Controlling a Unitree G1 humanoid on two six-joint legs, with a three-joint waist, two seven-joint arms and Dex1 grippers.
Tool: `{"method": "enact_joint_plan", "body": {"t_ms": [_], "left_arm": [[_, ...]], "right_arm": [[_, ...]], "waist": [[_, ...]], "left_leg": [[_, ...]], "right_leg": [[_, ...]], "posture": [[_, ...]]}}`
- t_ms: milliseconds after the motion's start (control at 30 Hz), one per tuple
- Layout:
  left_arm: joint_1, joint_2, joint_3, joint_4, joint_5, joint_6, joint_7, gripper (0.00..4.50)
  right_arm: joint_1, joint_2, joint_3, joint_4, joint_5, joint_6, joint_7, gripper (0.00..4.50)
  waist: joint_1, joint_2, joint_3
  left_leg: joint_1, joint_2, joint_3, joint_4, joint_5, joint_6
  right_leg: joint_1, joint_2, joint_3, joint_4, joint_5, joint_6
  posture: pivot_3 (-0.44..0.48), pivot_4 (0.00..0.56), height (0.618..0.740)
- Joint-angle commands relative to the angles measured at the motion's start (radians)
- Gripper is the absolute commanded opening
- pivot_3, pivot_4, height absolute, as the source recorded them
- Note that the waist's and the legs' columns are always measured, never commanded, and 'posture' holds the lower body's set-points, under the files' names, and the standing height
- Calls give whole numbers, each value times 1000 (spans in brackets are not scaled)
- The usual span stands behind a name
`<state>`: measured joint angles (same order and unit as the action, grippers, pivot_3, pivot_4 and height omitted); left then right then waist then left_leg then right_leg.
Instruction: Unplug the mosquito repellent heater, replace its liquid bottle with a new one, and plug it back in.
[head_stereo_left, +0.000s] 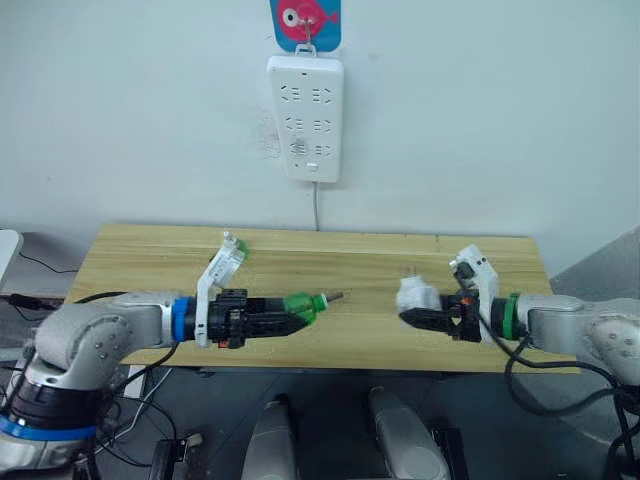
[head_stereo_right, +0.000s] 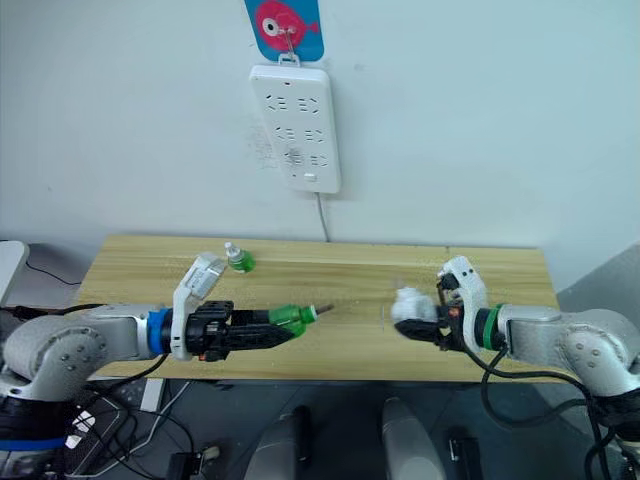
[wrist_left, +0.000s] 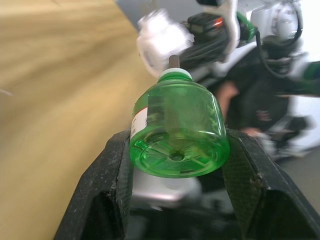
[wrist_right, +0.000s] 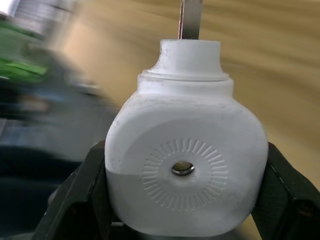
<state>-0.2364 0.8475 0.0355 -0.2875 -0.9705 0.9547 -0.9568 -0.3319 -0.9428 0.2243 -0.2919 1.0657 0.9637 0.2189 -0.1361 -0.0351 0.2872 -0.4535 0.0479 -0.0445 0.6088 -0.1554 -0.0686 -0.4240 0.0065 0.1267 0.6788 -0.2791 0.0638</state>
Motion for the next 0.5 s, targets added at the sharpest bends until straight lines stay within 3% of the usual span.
{"method": "enact_joint_plan", "body": {"t_ms": [33, 167, 333, 500], "left_arm": [[49, -11, -45, -74, 124, -135, -37, 2200], [90, -18, -95, -88, 214, -226, -76, 2200], [96, -58, -119, -77, 266, -270, -73, 2200], [112, -68, -141, -75, 317, -300, -83, 2200]], "right_arm": [[-48, 24, 87, 104, -319, -117, 24, 3051], [-137, 89, 153, 278, -499, -102, 91, 3051], [-223, 191, 142, 466, -609, -63, 149, 3051], [-250, 234, 134, 541, -701, -59, 219, 3051]], "waist": [[-2, 0, 0], [-6, 0, 0], [-3, 0, 0], [-2, 0, 0]], "left_leg": [[0, 0, 1, 0, 0, 0], [0, 0, 3, -1, 0, 0], [1, 0, 3, 0, 0, 0], [0, 0, 2, -1, 0, 0]], "right_leg": [[0, 0, 1, 0, 0, 0], [-1, 0, 1, 1, 3, 6], [0, 0, 2, 1, 4, 6], [0, 0, 1, 1, 4, 7]], "posture": [[-180, 274, 735], [-177, 273, 735], [-171, 274, 735], [-167, 275, 735]]}}
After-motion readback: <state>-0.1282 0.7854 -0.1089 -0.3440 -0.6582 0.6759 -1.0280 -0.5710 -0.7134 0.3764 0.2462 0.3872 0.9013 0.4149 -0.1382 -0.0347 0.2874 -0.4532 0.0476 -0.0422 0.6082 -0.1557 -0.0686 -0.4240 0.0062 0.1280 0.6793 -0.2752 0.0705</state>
